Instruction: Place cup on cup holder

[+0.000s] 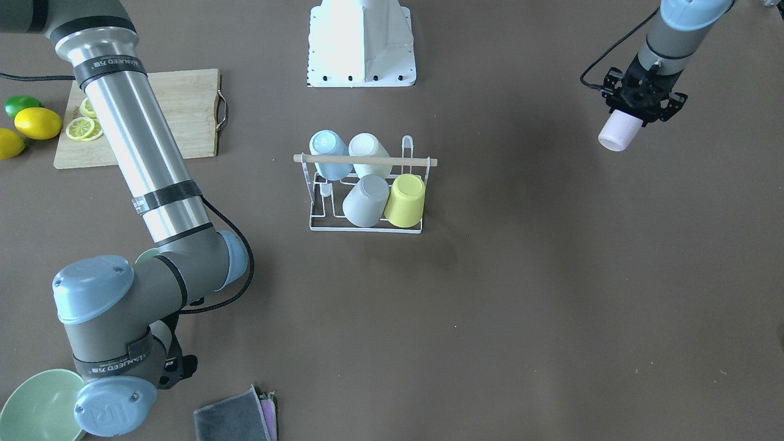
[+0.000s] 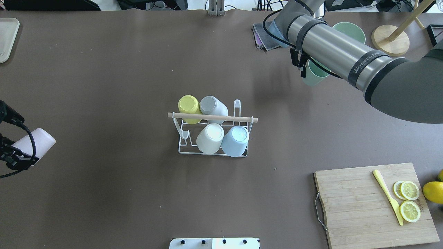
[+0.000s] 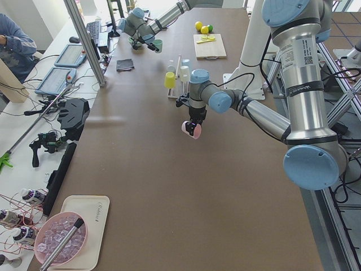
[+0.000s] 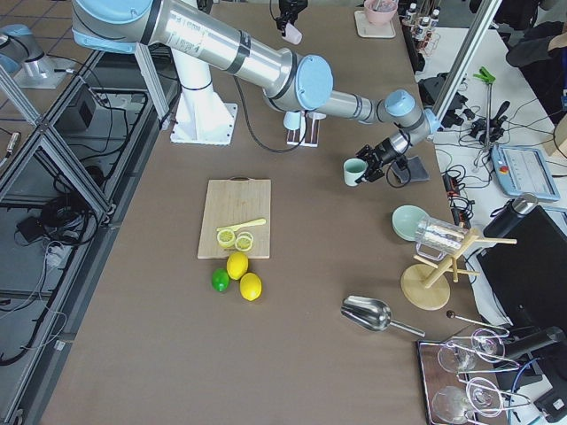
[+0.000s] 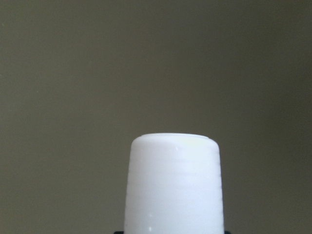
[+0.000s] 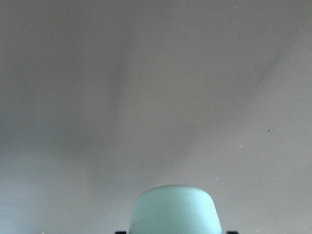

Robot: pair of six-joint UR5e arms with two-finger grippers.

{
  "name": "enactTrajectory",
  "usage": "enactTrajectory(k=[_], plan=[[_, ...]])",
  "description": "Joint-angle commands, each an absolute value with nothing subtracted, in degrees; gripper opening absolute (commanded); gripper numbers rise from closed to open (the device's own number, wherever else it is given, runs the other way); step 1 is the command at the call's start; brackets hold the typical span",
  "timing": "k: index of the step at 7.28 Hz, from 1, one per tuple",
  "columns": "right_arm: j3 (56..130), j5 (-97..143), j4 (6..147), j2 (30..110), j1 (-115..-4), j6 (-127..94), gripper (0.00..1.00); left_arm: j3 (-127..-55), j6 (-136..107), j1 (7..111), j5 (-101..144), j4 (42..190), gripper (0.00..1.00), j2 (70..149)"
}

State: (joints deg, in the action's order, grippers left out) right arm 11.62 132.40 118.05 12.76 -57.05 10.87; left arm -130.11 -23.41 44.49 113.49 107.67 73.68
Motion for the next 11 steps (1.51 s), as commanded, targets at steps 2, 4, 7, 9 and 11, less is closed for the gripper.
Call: enactTrajectory(k=[2, 4, 7, 9, 11], plan=[[26.64, 132.72, 119.09, 13.96, -59.58, 11.51, 0.0, -128.68, -31.38, 42.11, 102.53, 133.8, 0.52, 71.45], [43.26, 132.19, 119.53, 18.7, -60.29, 9.24, 0.0, -128.94, -32.86, 37.37, 93.92, 143.05, 0.51, 72.24], [62.25, 132.1, 112.46, 27.91, -60.21, 3.12, 0.0, -127.8, -33.05, 23.59, 74.58, 148.53, 0.51, 78.11], [75.87, 132.19, 102.18, 35.55, -59.86, -9.09, 0.0, -124.82, -33.13, 12.62, 56.43, 148.54, 0.51, 84.43], [86.1, 132.19, 86.84, 45.66, -58.98, -17.27, 0.0, -123.06, -33.05, 6.98, 45.5, 149.67, 0.51, 88.57]])
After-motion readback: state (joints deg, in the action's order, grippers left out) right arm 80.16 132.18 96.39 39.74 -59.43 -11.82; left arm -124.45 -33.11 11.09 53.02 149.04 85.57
